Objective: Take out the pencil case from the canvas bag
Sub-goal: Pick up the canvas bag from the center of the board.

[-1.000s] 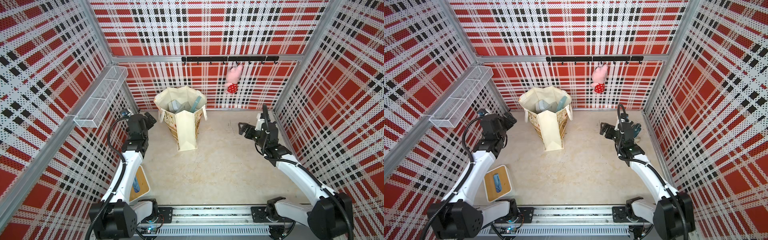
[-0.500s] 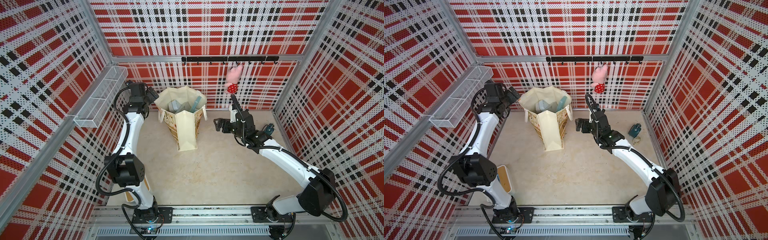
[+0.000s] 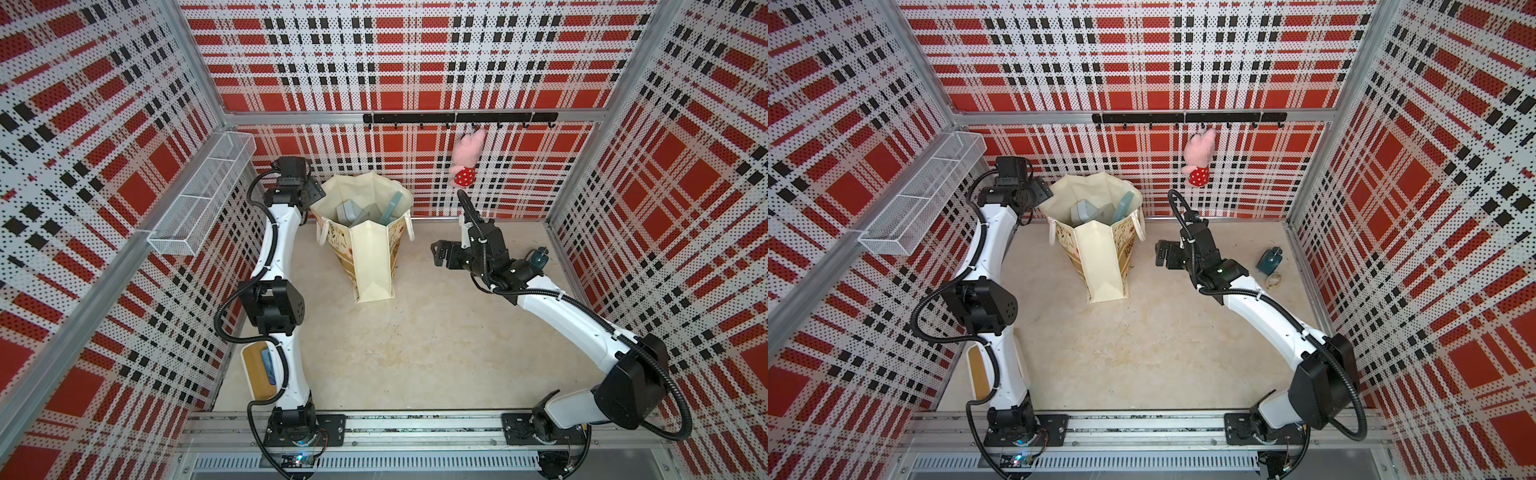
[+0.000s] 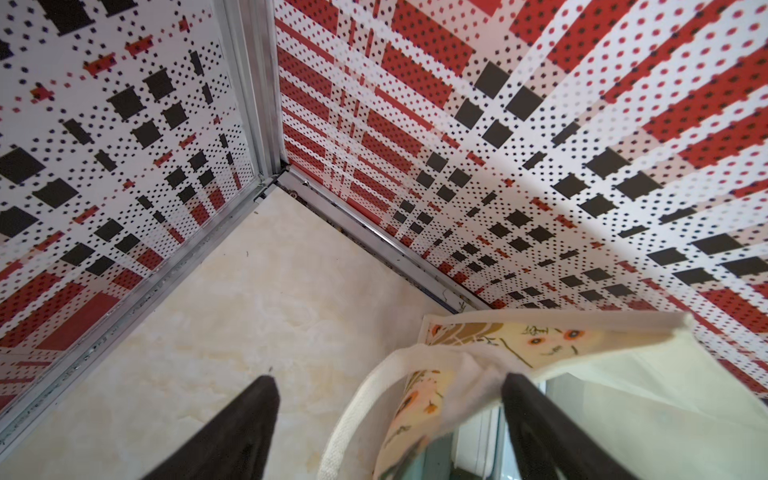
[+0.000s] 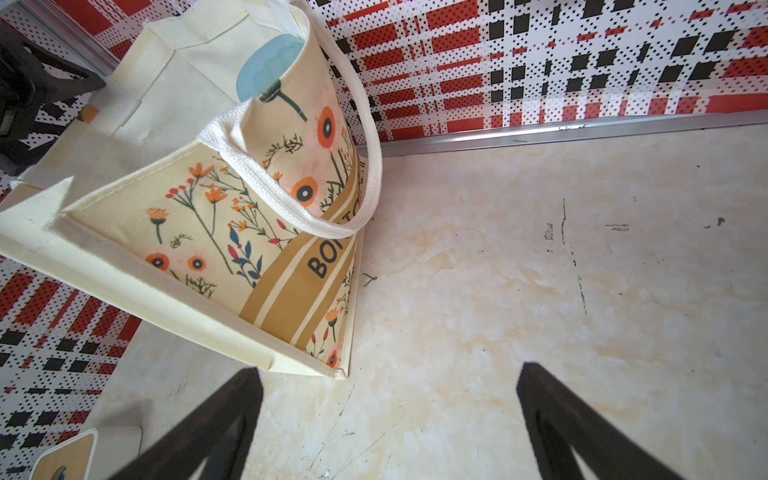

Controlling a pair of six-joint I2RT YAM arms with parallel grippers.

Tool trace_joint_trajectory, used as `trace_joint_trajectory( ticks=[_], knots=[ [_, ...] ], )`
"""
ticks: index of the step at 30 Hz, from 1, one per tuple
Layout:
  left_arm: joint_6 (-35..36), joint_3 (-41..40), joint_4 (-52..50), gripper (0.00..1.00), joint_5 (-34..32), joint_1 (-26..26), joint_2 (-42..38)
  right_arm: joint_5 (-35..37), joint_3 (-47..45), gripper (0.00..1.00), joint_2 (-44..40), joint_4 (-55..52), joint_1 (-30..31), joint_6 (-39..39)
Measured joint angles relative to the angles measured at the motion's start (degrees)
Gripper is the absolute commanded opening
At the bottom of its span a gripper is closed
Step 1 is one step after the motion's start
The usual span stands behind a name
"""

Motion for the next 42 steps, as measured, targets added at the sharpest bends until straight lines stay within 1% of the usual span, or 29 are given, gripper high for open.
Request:
trace_joint_trajectory(
  ticks=[3, 6, 8, 15, 18, 21, 24, 28, 29, 32, 33, 35, 37, 38, 39, 42],
  knots=[
    [0.24, 0.28, -0.46, 0.83, 0.66, -0.04, 0.24, 0.04, 0.20, 1.00, 0.07, -0.44, 0.00, 0.00],
    [0.72, 0.17, -0.98, 0.89, 1.25, -0.13, 0.22, 0.13, 0.20, 1.00, 0.13, -0.79, 0.00, 0.00],
    [0.87, -0.09, -1.31, 0.91, 2.01, -0.26, 0.09, 0.20, 0.20, 1.00, 0.15, -1.05, 0.00, 0.00],
    [0.87, -3.17, -2.93, 0.91, 4.50, -0.46, -2.45, 0.15, 0.22, 1.00, 0.74, -1.44, 0.00, 0.02],
    [0.90, -4.31, -3.08, 0.86, 5.01, -0.52, -4.11, 0.09, 0.22, 1.00, 1.29, -1.73, 0.00, 0.02],
    [1.05, -5.05, -3.08, 0.78, 4.98, -0.55, -5.29, 0.09, 0.28, 1.00, 1.55, -1.97, 0.00, 0.02],
    [1.33, -5.57, -3.08, 0.74, 4.96, -0.57, -5.57, 0.11, 1.01, 1.00, 1.86, -2.23, 0.00, 0.04],
    [1.79, -6.21, -3.48, 0.62, 5.14, -0.55, -5.42, 0.11, 1.97, 1.00, 1.97, -2.38, 0.00, 0.07],
    [1.88, -6.21, -3.50, 0.57, 5.20, -0.55, -5.38, 0.13, 2.10, 0.99, 1.97, -2.49, 0.00, 0.07],
    [2.12, -6.12, -3.61, 0.39, 5.33, -0.55, -5.16, 0.24, 2.25, 0.99, 2.05, -3.06, 0.00, 0.13],
    [2.14, -6.01, -3.72, 0.32, 5.38, -0.55, -5.03, 0.35, 2.36, 0.98, 2.12, -3.37, 0.00, 0.17],
    [2.23, -5.81, -3.85, 0.21, 5.38, -0.55, -4.72, 0.57, 2.75, 0.97, 2.32, -3.89, 0.00, 0.26],
    [2.58, -5.51, -4.02, 0.06, 5.44, -0.72, -4.61, 0.87, 3.85, 0.97, 2.80, -4.72, 0.00, 0.57],
    [3.04, -5.22, -4.13, 0.01, 5.53, -0.83, -4.55, 0.94, 4.63, 0.98, 3.17, -5.03, 0.00, 0.70],
    [3.74, -4.76, -4.44, 0.00, 5.66, -1.07, -4.48, 1.05, 5.97, 0.99, 3.80, -5.38, 0.00, 0.83],
    [4.90, -4.11, -4.26, 0.00, 6.62, -2.34, -4.48, 1.27, 11.26, 1.00, 6.43, -5.68, 0.00, 2.78]
  ],
)
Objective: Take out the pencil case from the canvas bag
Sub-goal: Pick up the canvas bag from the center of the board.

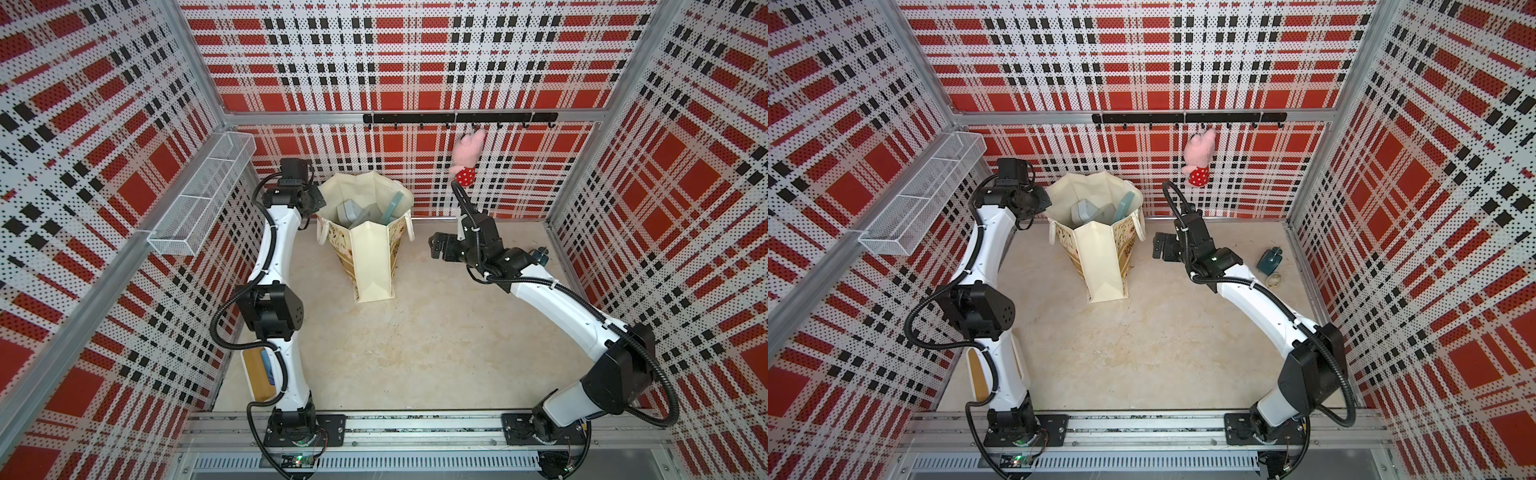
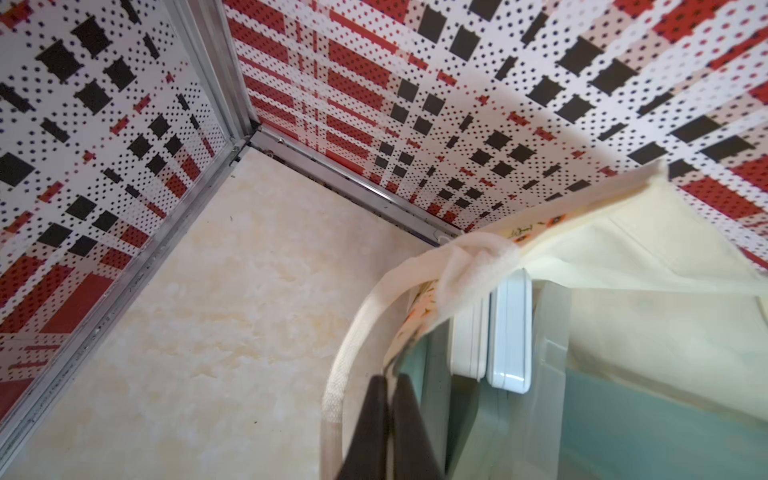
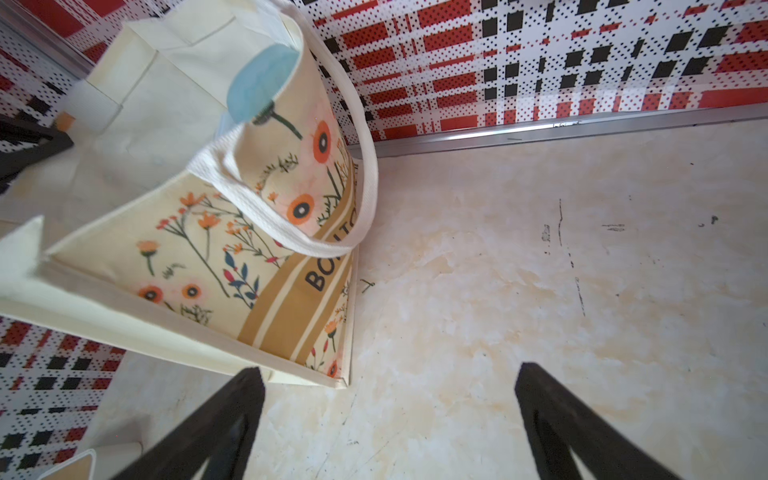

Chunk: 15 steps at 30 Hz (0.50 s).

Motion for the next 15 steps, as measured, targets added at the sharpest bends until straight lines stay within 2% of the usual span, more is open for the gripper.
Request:
trace_joint_trajectory(
  ticks=[5, 9, 15],
  knots=[
    [1.88, -1.09, 2.91, 0.00, 1.79, -2.21, -0.76, 0.02, 12.83, 1.00, 7.13, -1.22, -0.17, 2.91],
    [3.06, -3.52, 5.01, 0.00, 2.89, -3.52, -2.60, -0.70, 22.43, 0.95, 13.99, -3.23, -1.03, 5.46],
    [4.44, -5.05, 6.64, 0.00, 3.87, -4.39, -3.72, -5.51, 35.58, 0.88, 24.92, -7.82, -3.87, 7.54]
  ],
)
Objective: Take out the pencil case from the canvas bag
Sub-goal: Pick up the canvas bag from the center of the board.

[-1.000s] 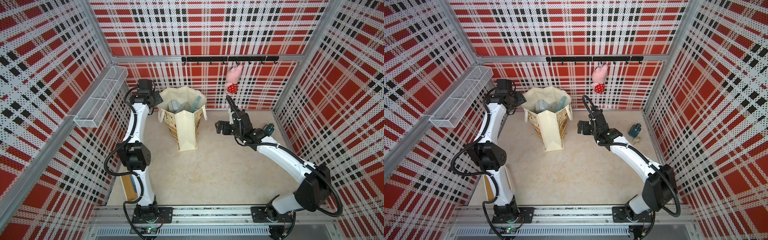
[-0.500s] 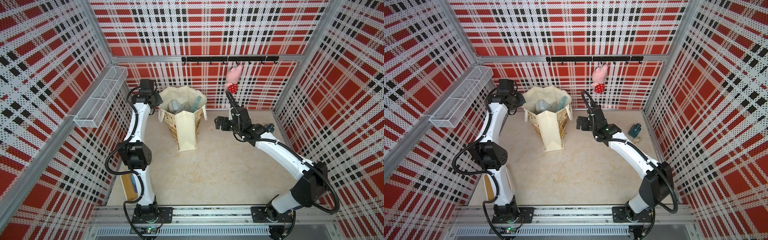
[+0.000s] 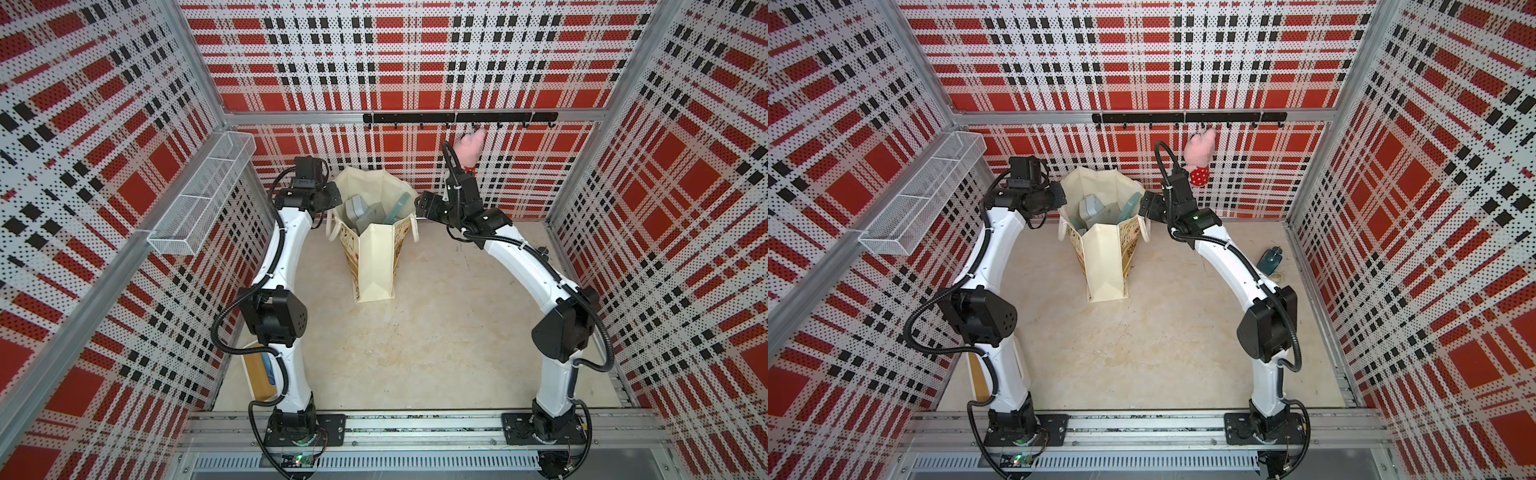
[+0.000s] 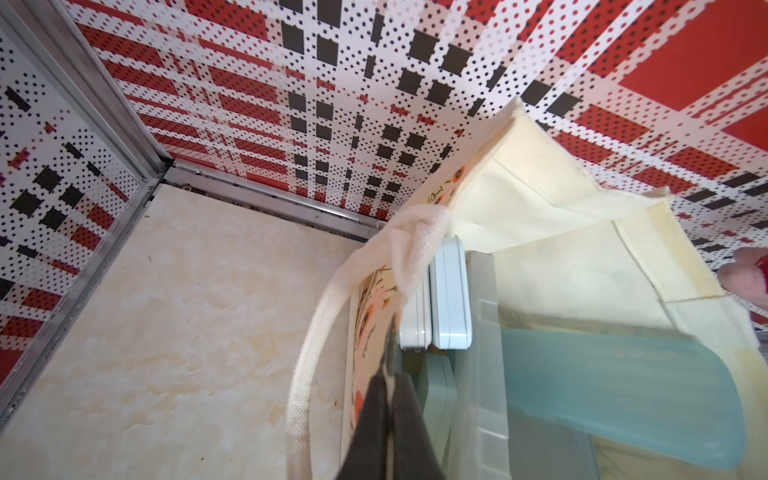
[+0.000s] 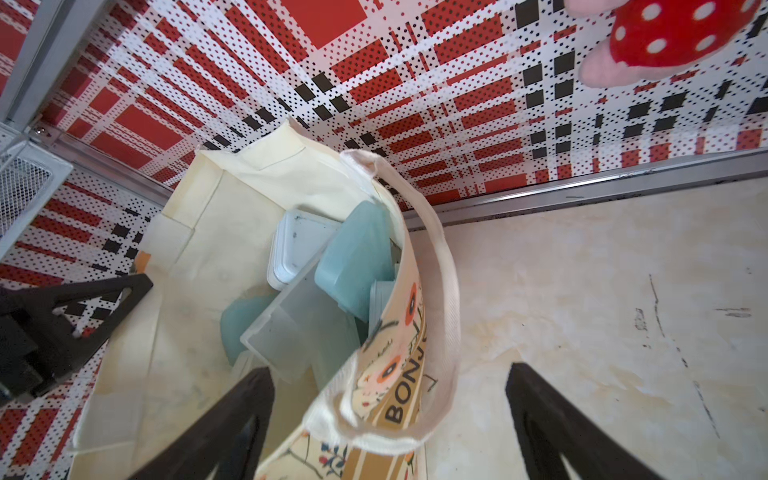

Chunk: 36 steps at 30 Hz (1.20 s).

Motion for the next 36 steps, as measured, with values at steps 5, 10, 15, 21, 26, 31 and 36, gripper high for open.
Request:
trace_joint_trajectory(
  ticks=[5, 10, 15, 21, 26, 31, 36],
  knots=[
    [0.48, -1.31, 1.14, 0.00, 0.31, -0.17, -0.63, -1.60, 11.02, 0.80, 8.24, -5.49, -1.07, 0.28],
    [0.70, -1.55, 1.75, 0.00, 0.76, -0.33, -0.72, -3.50, 13.86, 0.80, 11.34, -8.04, -1.90, 0.76],
    [1.36, -1.55, 2.36, 0.00, 1.16, -1.09, -0.74, -8.17, 18.05, 0.65, 15.47, -8.55, -2.82, 0.96],
    [1.66, -1.53, 3.50, 0.00, 2.60, -1.64, -0.76, -11.28, 20.17, 0.29, 17.29, -9.05, -3.37, 0.90],
    [1.31, -1.01, 3.37, 0.00, 3.39, -1.44, -0.76, -11.26, 8.66, 0.09, 11.74, -4.81, -3.43, 0.70],
    [0.61, 2.01, 1.75, 0.00, 4.07, -0.79, -0.74, -10.64, -9.79, 0.03, 1.09, 2.12, -3.19, 1.64],
    [0.09, 6.16, -1.29, 0.00, 6.34, -0.52, -0.61, -10.19, -28.24, 0.01, -9.84, 10.75, -0.52, 4.85]
  ],
)
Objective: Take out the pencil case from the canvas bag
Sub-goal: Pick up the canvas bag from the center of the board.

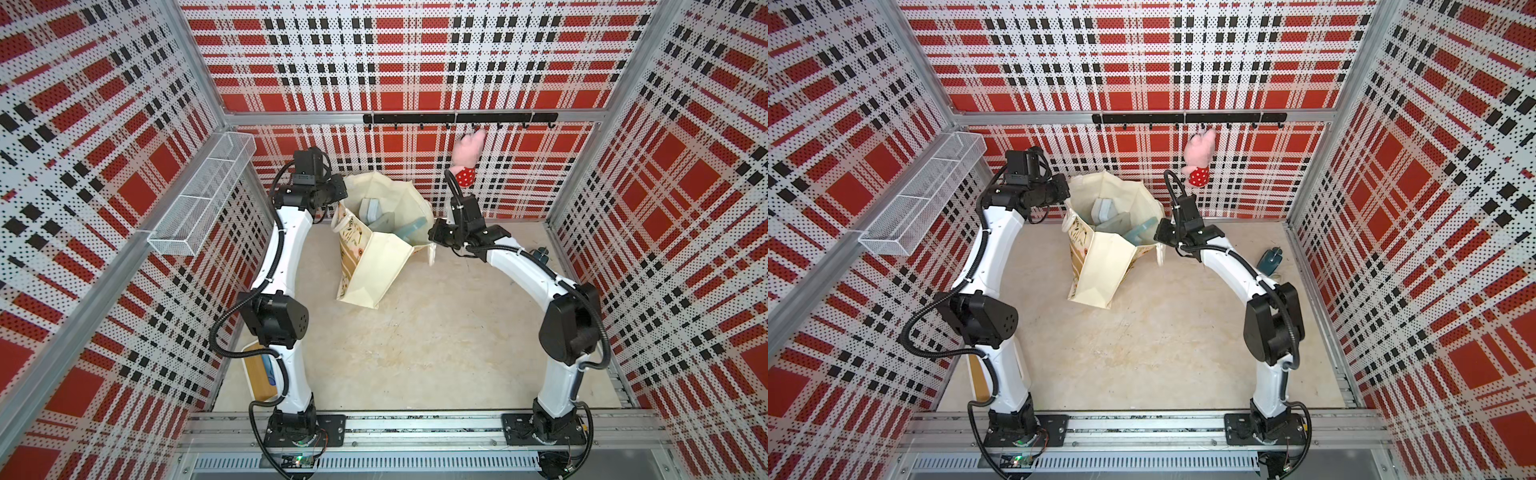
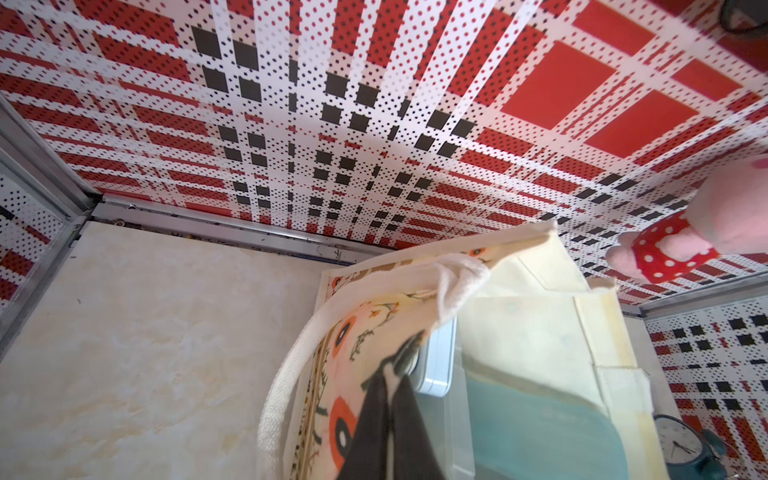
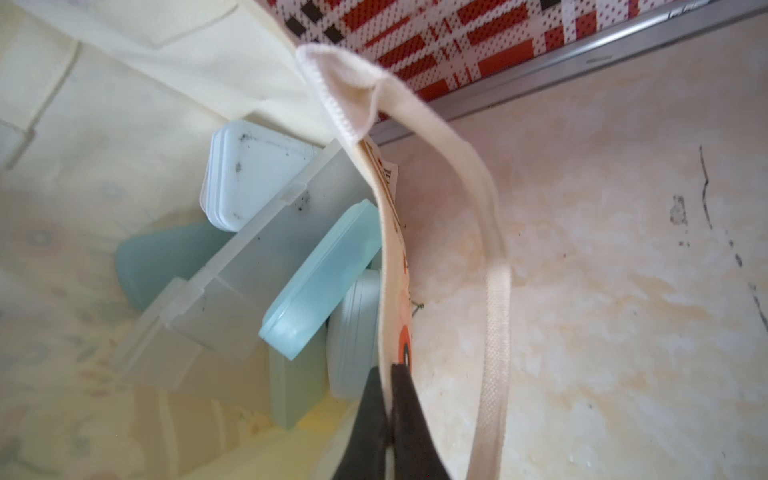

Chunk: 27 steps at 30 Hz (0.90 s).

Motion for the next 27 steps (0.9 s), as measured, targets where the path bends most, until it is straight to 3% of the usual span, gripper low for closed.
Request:
trace_joint_trajectory(
  ticks=[6, 11, 14, 17, 22, 27],
  knots=[
    [-0.26, 2.10, -0.83, 0.00, 3.63, 0.04, 0.00, 0.28, -17.92, 0.00, -6.23, 14.38, 6.03, 6.10],
    [1.55, 1.86, -0.24, 0.00, 5.66, -1.07, -0.13, 1.40, -25.94, 0.00, -6.29, 24.41, 9.94, 9.40],
    [3.37, -2.69, 2.29, 0.00, 6.88, -2.21, -2.23, 2.86, -29.88, 0.06, -6.62, 28.68, 10.36, 10.64],
    [4.81, -10.23, 6.19, 0.00, 8.66, -3.10, -6.51, 4.68, -32.83, 0.18, -7.76, 29.88, 10.34, 11.06],
    [7.17, -19.71, 11.34, 0.00, 10.60, -4.20, -12.22, 7.69, -36.52, 0.55, -12.28, 28.68, 10.23, 10.54],
    [9.01, -22.97, 14.25, 0.00, 11.85, -4.76, -13.79, 11.52, -37.18, 0.71, -19.26, 25.18, 10.23, 7.19]
  ],
)
